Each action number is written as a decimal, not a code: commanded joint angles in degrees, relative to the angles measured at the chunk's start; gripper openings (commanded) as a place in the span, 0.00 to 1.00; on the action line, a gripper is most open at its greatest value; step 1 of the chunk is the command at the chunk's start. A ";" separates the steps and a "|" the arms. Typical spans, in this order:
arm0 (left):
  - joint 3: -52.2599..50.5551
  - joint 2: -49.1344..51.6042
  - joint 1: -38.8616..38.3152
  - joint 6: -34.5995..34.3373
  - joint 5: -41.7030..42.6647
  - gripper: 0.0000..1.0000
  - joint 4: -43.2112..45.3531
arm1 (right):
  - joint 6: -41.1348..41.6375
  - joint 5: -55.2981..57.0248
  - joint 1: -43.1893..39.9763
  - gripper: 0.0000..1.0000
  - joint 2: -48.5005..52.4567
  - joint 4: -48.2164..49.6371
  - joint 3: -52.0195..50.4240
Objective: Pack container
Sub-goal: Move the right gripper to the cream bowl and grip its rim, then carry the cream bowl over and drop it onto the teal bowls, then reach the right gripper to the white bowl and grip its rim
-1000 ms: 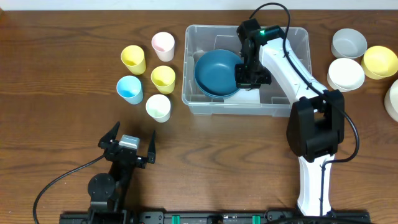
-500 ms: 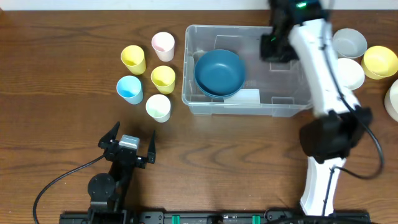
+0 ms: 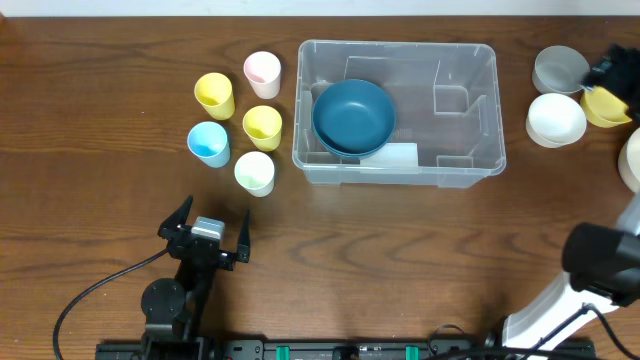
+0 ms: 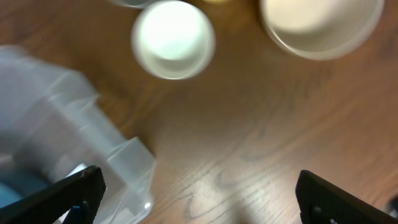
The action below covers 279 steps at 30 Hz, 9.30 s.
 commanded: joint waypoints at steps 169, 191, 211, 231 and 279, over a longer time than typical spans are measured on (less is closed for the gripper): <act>-1.11 -0.26 0.28 0.57 0.35 0.98 -1.84 | 17.88 -13.70 40.92 0.52 0.79 44.59 -37.66; -1.11 -0.26 0.28 0.57 0.37 0.98 -1.84 | 6.08 7.61 25.90 0.99 -1.55 17.77 -3.69; -1.11 -0.26 0.28 0.57 0.35 0.98 -1.84 | 0.63 -4.37 -3.02 0.99 4.76 22.60 -20.15; -1.11 -0.26 0.28 0.57 0.37 0.98 -1.84 | 3.34 -4.22 -5.75 0.99 13.99 34.53 -30.25; -1.11 -0.26 0.28 0.57 0.37 0.98 -1.84 | -1.03 -22.23 1.88 0.01 -9.40 22.97 -7.67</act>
